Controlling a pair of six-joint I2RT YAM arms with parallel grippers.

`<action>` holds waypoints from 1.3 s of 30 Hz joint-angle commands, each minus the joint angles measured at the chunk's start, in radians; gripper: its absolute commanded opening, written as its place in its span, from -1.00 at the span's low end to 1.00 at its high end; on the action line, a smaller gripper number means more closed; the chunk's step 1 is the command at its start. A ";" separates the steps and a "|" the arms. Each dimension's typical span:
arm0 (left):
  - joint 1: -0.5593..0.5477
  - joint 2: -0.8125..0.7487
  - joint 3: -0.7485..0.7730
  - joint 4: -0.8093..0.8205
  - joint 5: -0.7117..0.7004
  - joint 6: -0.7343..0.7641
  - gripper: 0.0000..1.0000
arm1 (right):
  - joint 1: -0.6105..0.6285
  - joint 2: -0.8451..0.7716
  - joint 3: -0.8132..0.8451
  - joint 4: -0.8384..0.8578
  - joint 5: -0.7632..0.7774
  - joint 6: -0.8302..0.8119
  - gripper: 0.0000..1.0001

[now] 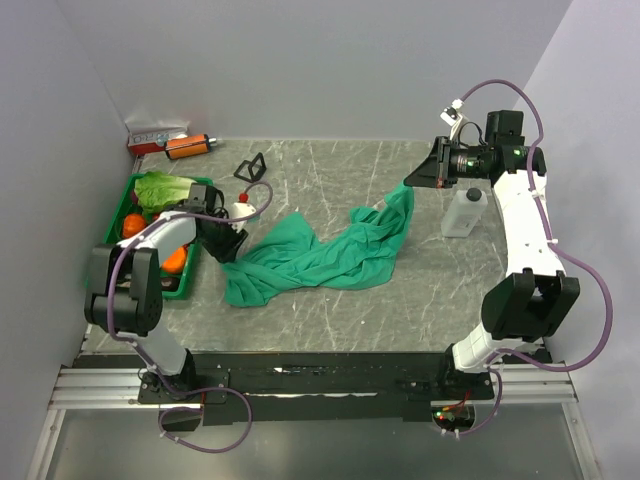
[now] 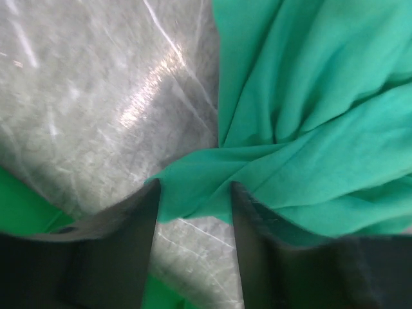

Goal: Remove the brooch from the garment

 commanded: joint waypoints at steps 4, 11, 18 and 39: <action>0.003 0.064 0.121 -0.150 0.001 0.107 -0.11 | -0.008 0.026 0.061 0.045 -0.011 0.035 -1.00; 0.014 0.071 0.150 -0.269 0.031 0.142 0.00 | -0.016 0.075 0.105 0.073 -0.011 0.064 -1.00; 0.011 0.081 0.112 -0.168 -0.040 0.073 -0.02 | -0.016 0.130 0.144 0.098 -0.003 0.088 -1.00; 0.066 0.184 1.104 -0.171 -0.055 -0.106 -0.99 | -0.053 0.462 0.860 0.300 0.253 0.199 -1.00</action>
